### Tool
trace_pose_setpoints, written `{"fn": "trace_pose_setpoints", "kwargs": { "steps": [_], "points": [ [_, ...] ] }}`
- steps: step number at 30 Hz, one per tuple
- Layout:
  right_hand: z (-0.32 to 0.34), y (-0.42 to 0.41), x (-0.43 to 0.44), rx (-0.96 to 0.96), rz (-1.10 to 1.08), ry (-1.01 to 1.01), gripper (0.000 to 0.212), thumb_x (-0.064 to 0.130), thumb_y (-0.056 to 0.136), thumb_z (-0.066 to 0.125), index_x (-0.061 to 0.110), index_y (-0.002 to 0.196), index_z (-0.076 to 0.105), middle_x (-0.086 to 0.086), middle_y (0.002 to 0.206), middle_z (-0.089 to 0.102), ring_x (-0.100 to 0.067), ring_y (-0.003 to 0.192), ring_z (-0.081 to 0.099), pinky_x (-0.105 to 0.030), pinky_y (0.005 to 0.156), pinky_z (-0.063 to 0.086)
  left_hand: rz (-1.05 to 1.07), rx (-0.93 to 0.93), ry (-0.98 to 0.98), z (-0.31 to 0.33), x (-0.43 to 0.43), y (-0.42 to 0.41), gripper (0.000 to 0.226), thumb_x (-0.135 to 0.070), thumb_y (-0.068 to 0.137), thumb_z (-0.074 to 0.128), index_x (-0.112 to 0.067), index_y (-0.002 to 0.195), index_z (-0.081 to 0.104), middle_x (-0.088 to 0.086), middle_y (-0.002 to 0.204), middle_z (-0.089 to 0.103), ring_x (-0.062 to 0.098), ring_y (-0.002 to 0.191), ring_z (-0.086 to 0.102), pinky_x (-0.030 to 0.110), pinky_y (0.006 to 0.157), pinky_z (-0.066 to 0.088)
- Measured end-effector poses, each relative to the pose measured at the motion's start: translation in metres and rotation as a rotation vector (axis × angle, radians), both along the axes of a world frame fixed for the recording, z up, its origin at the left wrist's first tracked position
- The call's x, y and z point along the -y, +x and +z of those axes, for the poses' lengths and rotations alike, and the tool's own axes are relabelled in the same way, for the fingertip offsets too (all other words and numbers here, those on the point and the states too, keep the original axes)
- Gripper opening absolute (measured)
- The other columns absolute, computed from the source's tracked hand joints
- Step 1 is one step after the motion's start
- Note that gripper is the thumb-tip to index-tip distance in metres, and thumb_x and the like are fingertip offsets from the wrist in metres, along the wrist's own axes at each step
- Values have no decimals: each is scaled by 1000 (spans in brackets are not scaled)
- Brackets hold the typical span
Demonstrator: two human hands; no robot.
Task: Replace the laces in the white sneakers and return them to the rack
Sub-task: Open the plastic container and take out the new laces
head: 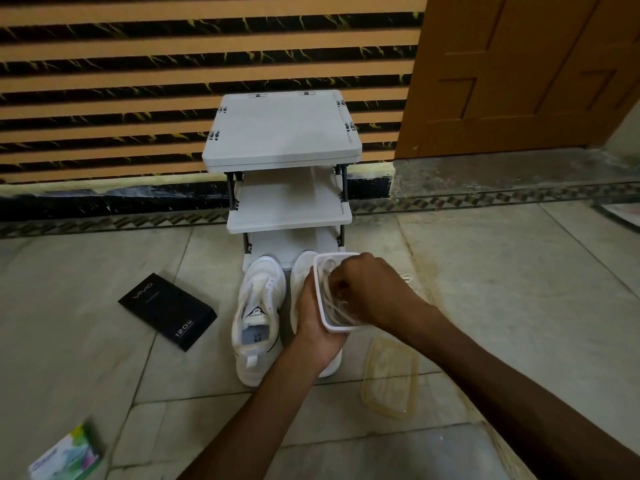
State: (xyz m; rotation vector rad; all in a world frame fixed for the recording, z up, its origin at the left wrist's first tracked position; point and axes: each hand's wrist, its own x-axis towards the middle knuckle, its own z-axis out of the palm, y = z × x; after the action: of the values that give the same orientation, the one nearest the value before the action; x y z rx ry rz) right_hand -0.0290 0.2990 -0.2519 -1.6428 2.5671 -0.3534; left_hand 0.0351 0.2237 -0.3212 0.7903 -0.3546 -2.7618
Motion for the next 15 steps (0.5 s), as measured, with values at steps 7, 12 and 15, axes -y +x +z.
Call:
{"fn": "trace_pose_setpoints", "kwargs": {
  "steps": [7,12,15],
  "points": [
    [4,-22,-30,330,-426,-726,8,17,91,62,18,93,70,8,86,70,-2,76,63,-19,68,51,-143,-105,-86,-7,17,8,54,-52,96,44,-10,124,63,16,111,68,32,93,69,47,71,57],
    [-12,-18,-48,1001,-557,-280,51,55,85,60,29,128,49,1,111,64,-15,90,66,-29,68,54,-130,-38,-105,-12,23,4,61,-58,93,45,-11,130,60,16,118,66,34,100,65,50,76,56],
    [-14,-21,-58,1166,-376,-103,67,53,66,73,30,125,51,0,99,72,-15,85,71,-27,66,54,-126,-55,-137,-8,24,1,59,-56,95,41,-8,122,63,16,107,70,33,91,69,44,75,57]
  ]
}}
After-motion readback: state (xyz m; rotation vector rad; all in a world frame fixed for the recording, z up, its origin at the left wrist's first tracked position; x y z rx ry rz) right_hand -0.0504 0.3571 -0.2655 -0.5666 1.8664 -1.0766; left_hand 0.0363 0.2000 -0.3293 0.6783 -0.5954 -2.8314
